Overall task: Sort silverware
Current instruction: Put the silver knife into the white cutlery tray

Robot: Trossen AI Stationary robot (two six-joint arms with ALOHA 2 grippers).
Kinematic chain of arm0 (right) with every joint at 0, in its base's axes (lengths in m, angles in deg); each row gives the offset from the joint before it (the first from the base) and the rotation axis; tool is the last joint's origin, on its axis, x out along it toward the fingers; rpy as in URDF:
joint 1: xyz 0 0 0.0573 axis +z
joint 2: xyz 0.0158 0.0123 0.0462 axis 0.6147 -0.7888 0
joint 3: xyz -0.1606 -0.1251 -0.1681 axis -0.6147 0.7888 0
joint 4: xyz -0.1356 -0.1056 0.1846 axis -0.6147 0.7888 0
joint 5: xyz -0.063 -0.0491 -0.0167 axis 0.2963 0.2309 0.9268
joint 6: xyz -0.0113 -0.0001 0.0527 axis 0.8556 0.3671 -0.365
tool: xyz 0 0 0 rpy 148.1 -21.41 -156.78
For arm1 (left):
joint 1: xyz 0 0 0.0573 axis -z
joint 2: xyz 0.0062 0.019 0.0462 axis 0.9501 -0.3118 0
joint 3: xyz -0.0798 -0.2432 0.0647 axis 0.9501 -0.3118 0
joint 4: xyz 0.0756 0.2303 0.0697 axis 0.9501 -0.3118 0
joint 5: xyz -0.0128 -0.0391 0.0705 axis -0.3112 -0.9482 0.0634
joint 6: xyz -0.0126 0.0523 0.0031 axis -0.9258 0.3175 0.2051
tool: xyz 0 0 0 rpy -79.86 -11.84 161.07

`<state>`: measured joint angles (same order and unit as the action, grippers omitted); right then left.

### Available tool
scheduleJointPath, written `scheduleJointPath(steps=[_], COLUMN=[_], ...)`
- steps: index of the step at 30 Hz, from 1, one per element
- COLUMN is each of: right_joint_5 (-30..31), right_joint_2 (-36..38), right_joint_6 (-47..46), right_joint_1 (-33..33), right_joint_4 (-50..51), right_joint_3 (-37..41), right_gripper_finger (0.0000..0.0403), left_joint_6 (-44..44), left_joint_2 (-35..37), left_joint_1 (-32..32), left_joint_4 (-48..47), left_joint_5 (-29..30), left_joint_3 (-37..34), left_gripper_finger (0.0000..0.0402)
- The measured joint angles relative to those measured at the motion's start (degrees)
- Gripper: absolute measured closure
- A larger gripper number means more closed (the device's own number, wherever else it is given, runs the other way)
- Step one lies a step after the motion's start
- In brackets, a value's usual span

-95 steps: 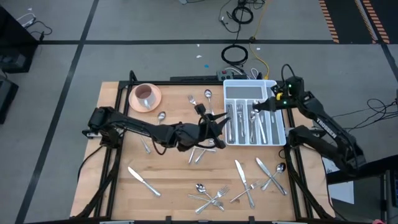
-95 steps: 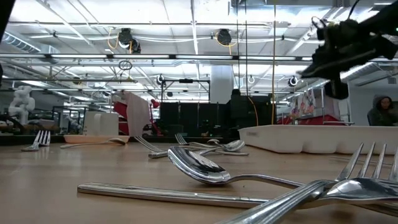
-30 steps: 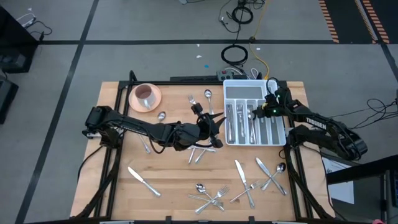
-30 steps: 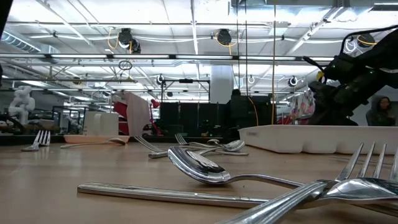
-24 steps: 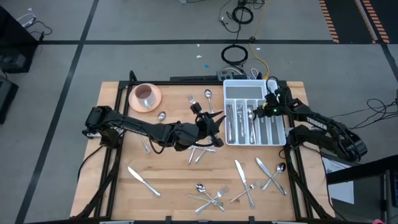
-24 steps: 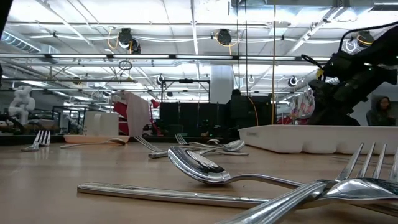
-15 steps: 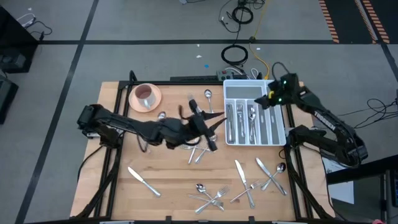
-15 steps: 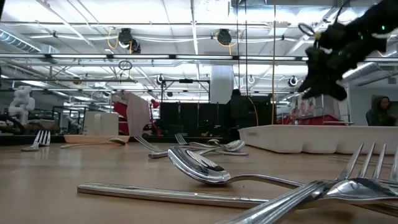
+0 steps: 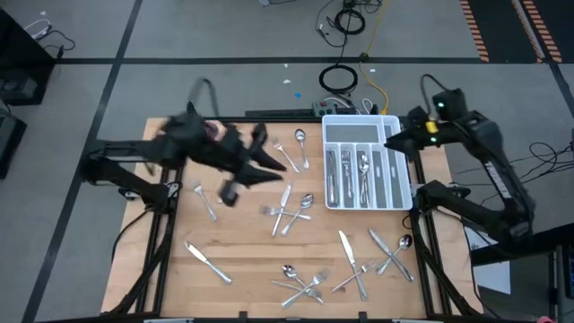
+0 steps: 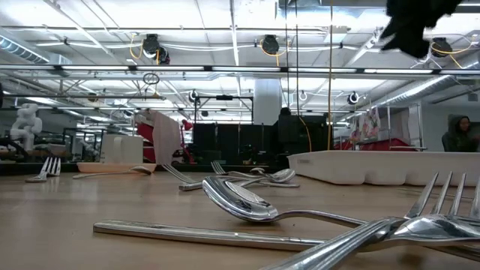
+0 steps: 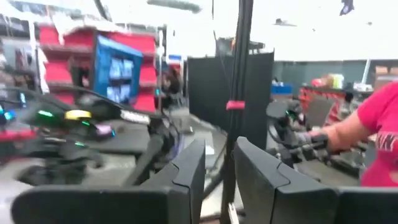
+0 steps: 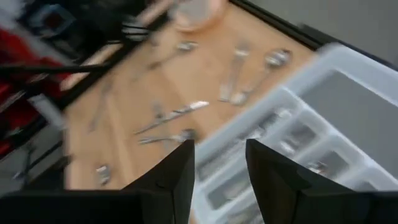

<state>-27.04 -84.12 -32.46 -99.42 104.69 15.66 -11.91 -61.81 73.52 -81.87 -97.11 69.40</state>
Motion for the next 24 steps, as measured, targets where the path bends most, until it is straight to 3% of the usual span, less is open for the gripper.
scheduleJointPath(steps=[4, 8, 13, 17, 20, 24], right_joint_5=[-2.70, -9.28, -11.14, -14.18, -16.83, -24.83], right_joint_2=[5.14, 13.18, 24.27, 31.64, 35.02, 35.61], right_joint_6=[0.58, -6.67, -13.66, -18.51, -18.49, -22.32], right_joint_1=[3.88, 6.31, 6.21, 2.52, -2.16, -7.38], right_joint_4=[7.63, 10.34, 12.12, 8.74, 3.88, -5.70], right_joint_3=[-4.07, -3.22, -0.84, 0.56, 1.37, 1.94], right_gripper_finger=[0.0265, 0.0265, 0.0265, 0.0265, 0.0265, 0.0265], left_joint_6=[-6.36, -10.31, -10.27, -7.36, -4.32, -2.92], left_joint_2=[4.43, 7.21, 8.72, 8.48, 8.69, 8.60], left_joint_1=[-0.67, 0.38, 2.54, 4.09, 4.94, 5.25], left_joint_4=[0.83, 1.37, -9.98, -17.99, -17.82, -17.68], left_joint_5=[2.87, 1.94, 1.10, 4.13, 5.42, 5.86], left_joint_3=[0.02, 0.02, 0.07, -0.04, -0.04, 0.02], left_gripper_finger=[0.0311, 0.0311, 0.0311, 0.0311, 0.0311, 0.0311])
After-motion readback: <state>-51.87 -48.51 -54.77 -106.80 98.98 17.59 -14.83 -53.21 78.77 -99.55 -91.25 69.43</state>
